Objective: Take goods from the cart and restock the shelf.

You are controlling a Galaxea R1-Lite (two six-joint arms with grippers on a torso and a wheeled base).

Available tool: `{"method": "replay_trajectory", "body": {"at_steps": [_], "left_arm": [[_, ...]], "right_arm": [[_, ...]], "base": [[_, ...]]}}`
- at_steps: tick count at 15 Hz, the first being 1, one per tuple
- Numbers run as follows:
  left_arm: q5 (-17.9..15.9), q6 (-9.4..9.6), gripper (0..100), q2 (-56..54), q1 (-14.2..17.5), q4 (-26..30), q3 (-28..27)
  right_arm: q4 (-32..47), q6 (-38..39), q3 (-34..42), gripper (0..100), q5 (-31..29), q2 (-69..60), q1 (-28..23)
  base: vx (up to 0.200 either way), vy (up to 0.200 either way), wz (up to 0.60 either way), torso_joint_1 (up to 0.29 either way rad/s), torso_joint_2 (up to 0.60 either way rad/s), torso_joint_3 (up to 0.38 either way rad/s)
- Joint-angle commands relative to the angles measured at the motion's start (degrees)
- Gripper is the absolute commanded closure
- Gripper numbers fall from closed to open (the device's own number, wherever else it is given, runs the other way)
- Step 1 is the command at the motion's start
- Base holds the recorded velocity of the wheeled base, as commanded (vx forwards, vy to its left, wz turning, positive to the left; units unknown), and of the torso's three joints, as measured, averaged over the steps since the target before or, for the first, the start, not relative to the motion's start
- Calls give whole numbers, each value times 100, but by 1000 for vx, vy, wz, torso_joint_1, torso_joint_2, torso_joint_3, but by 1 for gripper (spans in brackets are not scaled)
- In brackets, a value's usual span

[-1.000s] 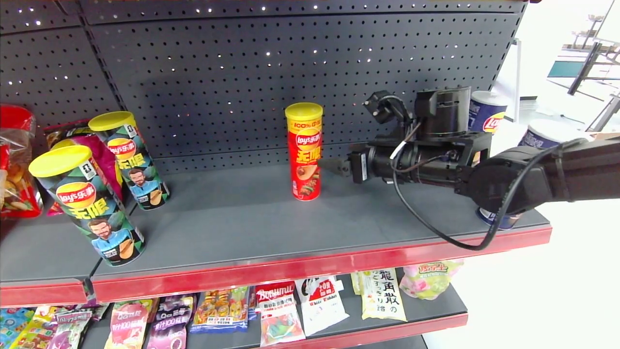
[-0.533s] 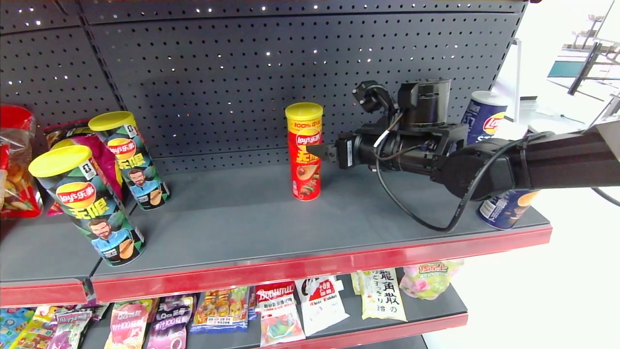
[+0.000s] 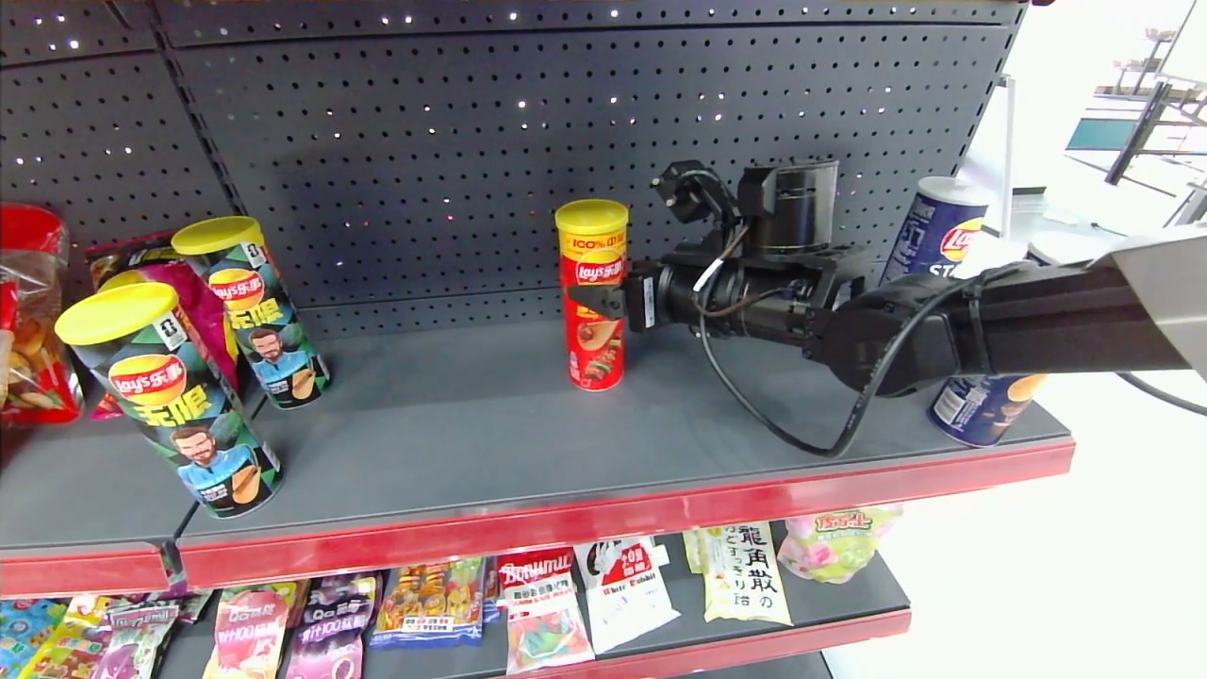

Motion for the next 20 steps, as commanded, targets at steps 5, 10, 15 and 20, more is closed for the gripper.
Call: {"method": "replay_trajectory", "body": {"at_steps": [5,10,15,20], "left_arm": [[1,-1,100,8,10,4,-5],[1,-1,100,8,1,4,-5],[1,-1,100,61,1,4,12],[1,-1,100,26,1,4,21]], "right_arm": [[-5,6,-396,0,-199,404,115],[21,50,-765,0,-348,668,141],[30,50,-844,0,-348,764,141],[57,85,-1151,100,-357,923,167]], "base": [[0,0,0,0,0,0],[0,0,0,0,0,0],[0,0,0,0,0,0],[0,0,0,0,0,0]]}}
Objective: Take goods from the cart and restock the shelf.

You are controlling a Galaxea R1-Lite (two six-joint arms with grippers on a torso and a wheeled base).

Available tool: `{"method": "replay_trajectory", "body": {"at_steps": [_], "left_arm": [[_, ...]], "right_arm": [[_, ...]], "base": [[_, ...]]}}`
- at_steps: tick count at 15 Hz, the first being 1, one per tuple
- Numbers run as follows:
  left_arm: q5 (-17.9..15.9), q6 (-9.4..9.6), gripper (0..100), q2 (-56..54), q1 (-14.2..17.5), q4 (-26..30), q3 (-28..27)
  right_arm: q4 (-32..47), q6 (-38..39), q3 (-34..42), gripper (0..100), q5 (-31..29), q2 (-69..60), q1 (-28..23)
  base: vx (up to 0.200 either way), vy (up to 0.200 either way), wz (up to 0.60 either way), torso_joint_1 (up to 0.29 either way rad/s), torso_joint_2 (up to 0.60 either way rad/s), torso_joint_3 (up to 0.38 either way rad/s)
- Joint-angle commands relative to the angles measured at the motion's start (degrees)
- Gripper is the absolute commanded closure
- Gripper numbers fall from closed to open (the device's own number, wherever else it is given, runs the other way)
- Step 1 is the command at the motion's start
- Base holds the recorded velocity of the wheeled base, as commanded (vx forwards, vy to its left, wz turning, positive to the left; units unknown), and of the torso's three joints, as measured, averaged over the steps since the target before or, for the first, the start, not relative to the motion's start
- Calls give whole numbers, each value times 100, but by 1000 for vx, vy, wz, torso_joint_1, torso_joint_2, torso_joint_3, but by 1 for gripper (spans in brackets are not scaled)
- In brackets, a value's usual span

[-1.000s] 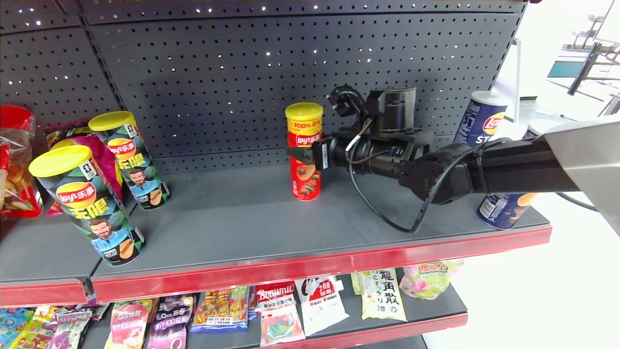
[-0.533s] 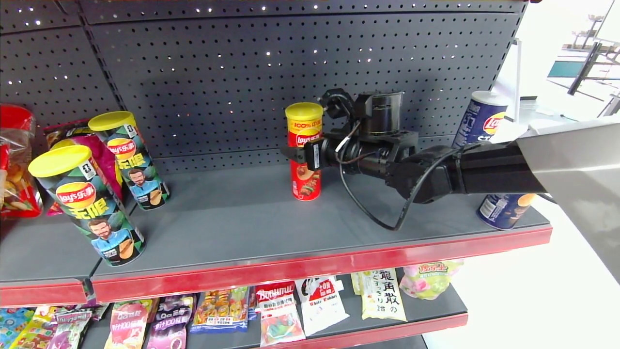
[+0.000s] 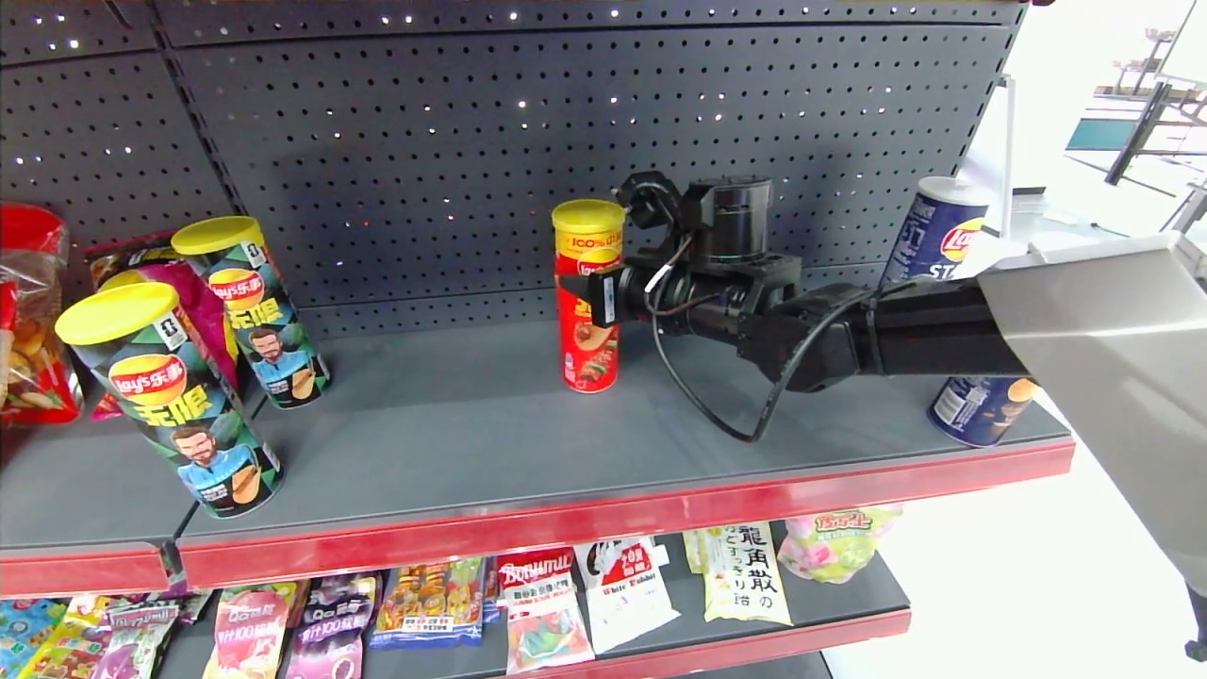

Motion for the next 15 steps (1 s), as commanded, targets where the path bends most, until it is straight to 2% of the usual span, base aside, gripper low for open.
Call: {"method": "replay_trajectory", "body": {"at_steps": [1,5,7,9,12,15], "left_arm": [[1,-1,100,-2,1,-1,-12],[10,-1,100,-20,1,-1,-21],[19,-1,100,-20,10,-1,-39],[28,-1,100,-2,10,-1,-74],[28,-1,100,7,10,-1,-118],[28,-1,100,15,10,-1,-144]], "right_arm": [[8,2,-18,100,4,36,83],[17,55,105,100,-260,-218,188],[131,63,483,100,-339,-614,259],[201,116,1476,100,-902,-1387,513],[184,679,1722,100,-2071,-1713,698],[192,810,1854,100,-2563,-1959,821]], "base": [[0,0,0,0,0,0],[0,0,0,0,0,0],[0,0,0,0,0,0],[0,0,0,0,0,0],[0,0,0,0,0,0],[0,0,0,0,0,0]]}}
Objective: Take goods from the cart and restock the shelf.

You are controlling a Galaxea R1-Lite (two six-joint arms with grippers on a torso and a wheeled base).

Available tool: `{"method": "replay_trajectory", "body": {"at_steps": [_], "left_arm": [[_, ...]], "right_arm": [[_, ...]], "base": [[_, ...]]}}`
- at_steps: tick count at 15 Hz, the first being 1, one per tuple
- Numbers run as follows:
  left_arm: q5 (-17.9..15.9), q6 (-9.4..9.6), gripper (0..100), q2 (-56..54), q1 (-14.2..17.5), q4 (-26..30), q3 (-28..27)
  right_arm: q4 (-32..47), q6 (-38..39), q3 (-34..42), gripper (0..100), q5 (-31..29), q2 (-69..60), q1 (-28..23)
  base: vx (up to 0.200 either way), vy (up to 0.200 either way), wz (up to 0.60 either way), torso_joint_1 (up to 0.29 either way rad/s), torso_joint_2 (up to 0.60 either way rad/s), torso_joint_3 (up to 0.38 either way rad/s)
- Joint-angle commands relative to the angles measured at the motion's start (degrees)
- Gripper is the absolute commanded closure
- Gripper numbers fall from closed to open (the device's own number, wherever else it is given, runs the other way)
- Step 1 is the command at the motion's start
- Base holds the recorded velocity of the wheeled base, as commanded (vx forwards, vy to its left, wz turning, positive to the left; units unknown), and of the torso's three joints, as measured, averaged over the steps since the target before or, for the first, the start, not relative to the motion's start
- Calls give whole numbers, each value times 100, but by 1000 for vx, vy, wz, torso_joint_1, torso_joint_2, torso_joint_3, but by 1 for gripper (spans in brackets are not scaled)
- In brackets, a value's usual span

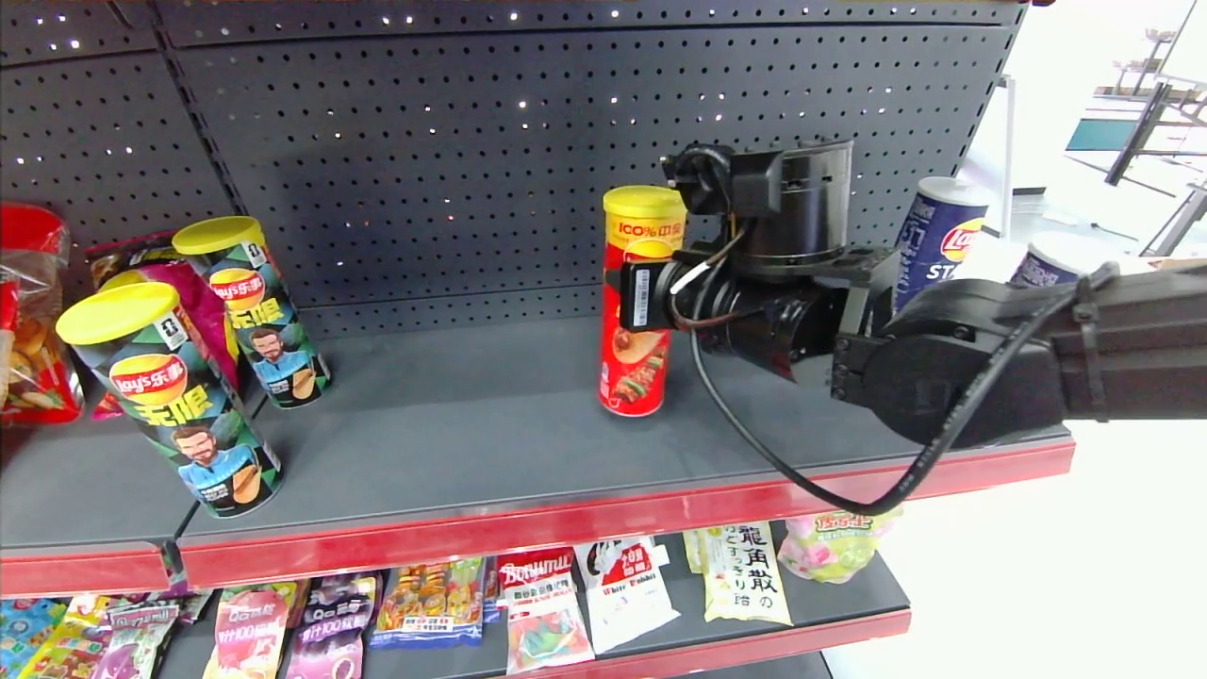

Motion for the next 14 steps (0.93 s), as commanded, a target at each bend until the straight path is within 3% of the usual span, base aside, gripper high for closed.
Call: {"method": "replay_trajectory", "body": {"at_steps": [1,6,8,14], "left_arm": [[1,1,100,10,-1,-1,-29],[1,1,100,10,-1,-1,-29],[1,-8,100,19,-1,-1,-29],[1,-8,100,10,-1,-1,-29]], "right_arm": [[-8,35,273,100,-230,-384,210],[-1212,-53,1503,100,-643,-401,535],[-1300,-35,1503,100,-1240,-252,684],[-1335,-27,1556,100,-1539,-129,930]], "base": [[0,0,0,0,0,0],[0,0,0,0,0,0],[0,0,0,0,0,0],[0,0,0,0,0,0]]}}
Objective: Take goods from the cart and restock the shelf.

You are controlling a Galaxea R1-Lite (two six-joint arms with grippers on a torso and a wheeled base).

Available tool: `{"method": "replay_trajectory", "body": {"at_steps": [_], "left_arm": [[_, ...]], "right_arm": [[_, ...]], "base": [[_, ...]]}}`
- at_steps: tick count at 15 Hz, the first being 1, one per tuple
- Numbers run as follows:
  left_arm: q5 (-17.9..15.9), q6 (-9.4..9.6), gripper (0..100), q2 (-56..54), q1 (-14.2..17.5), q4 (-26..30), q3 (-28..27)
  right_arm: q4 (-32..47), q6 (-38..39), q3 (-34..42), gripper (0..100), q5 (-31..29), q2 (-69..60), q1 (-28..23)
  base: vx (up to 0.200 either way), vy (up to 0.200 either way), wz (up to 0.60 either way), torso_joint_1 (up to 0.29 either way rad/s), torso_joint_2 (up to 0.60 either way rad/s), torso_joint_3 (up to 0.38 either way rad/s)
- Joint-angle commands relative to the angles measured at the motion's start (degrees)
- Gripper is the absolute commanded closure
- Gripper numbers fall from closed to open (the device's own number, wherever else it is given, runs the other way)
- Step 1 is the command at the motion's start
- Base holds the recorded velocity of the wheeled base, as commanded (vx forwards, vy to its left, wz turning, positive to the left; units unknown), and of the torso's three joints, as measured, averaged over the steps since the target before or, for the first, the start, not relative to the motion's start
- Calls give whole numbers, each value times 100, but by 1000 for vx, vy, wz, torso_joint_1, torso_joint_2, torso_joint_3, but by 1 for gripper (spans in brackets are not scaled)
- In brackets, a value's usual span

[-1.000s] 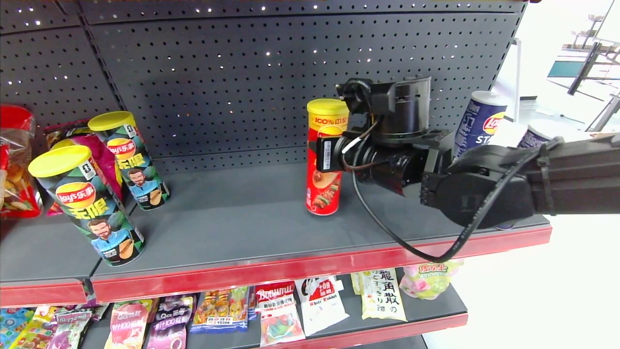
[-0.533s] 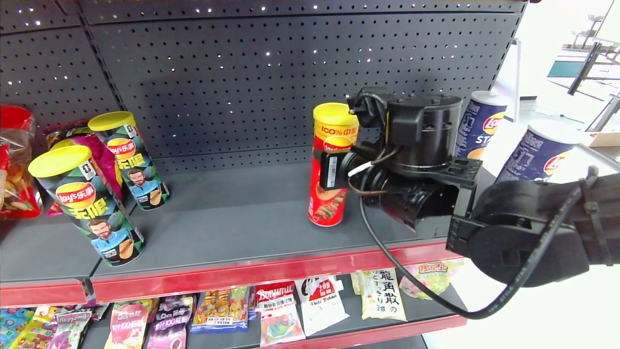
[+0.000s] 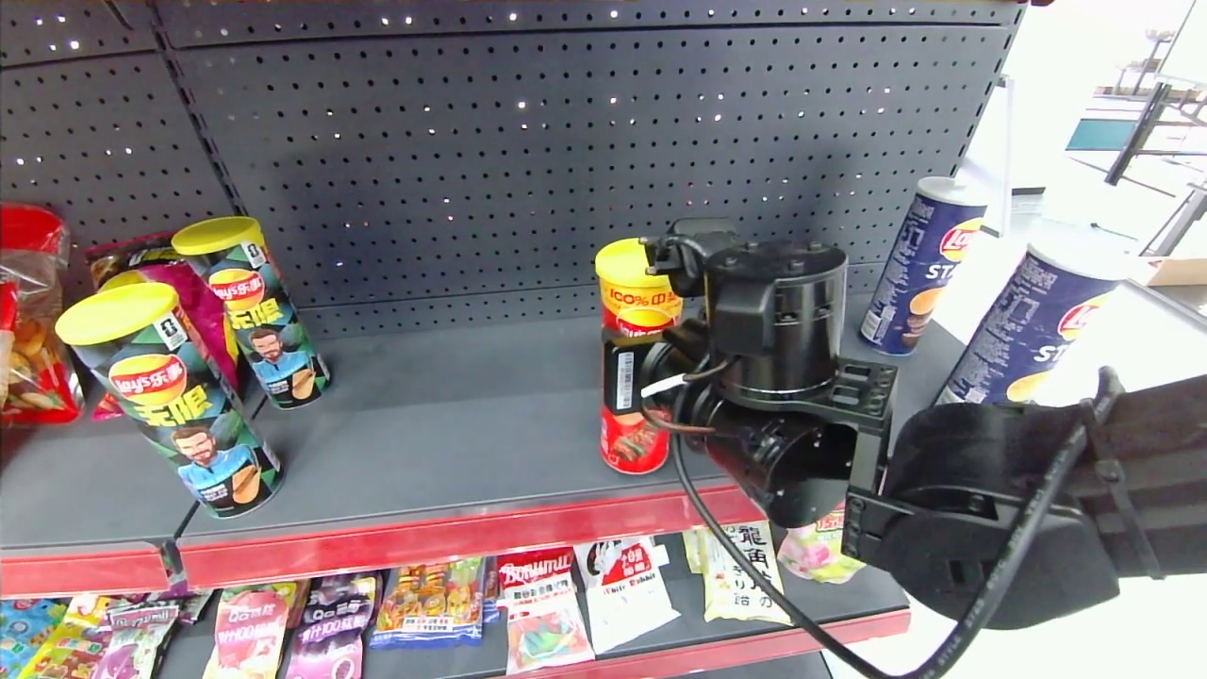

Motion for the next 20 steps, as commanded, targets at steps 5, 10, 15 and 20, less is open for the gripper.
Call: {"method": "replay_trajectory", "body": {"at_steps": [5,10,15,20], "left_arm": [[1,-5,100,-1,-1,1,-24],[1,-5,100,-9,-1,1,-41],[1,4,100,-27,8,1,-50],[36,4,100,-53,8,1,-68]], "right_arm": [[-501,-40,230,100,-190,216,397],[-510,-31,432,100,-216,67,511],[-510,-75,406,100,-225,84,511],[-510,-110,414,100,-172,119,502]], "base": [[0,0,0,0,0,0],[0,0,0,0,0,0],[0,0,0,0,0,0],[0,0,0,0,0,0]]}}
